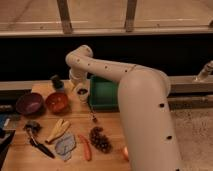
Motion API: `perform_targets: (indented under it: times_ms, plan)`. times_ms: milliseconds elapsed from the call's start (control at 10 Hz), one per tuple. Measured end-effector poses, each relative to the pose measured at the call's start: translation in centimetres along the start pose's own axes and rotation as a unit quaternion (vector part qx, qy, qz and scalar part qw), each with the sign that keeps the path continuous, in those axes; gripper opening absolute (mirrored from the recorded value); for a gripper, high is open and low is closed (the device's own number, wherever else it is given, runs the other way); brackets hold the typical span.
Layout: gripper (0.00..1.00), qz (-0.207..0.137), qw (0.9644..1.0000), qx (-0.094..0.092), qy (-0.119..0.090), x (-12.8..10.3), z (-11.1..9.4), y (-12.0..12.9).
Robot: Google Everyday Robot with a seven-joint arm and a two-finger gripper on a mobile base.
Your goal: Stack cups into tray
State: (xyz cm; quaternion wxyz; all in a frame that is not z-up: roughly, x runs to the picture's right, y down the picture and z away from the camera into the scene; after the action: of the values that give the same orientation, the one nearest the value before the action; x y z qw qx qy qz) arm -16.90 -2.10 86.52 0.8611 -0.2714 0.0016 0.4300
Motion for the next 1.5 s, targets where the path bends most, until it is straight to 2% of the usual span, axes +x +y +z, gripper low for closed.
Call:
perform_targets:
  times_ms: [200, 400, 600, 1100, 1500]
  plan:
    - [0.62, -0.001, 0.9999, 0.011, -0.001, -0.1, -0.7, -0.3]
    - [0.62, -0.007, 0.9996, 0.027, -0.002, -0.6, -2.5, -0.4]
    - [0.62, -0.01, 0.9995, 0.03, 0.002, -0.7, -3.0, -0.1]
    - [0.62, 0.012, 0.9999, 0.008, 0.007, 1.2, 0.7, 1.1]
    - [0.62, 0.012, 0.9999, 0.008, 0.006, 1.2, 0.9, 1.3]
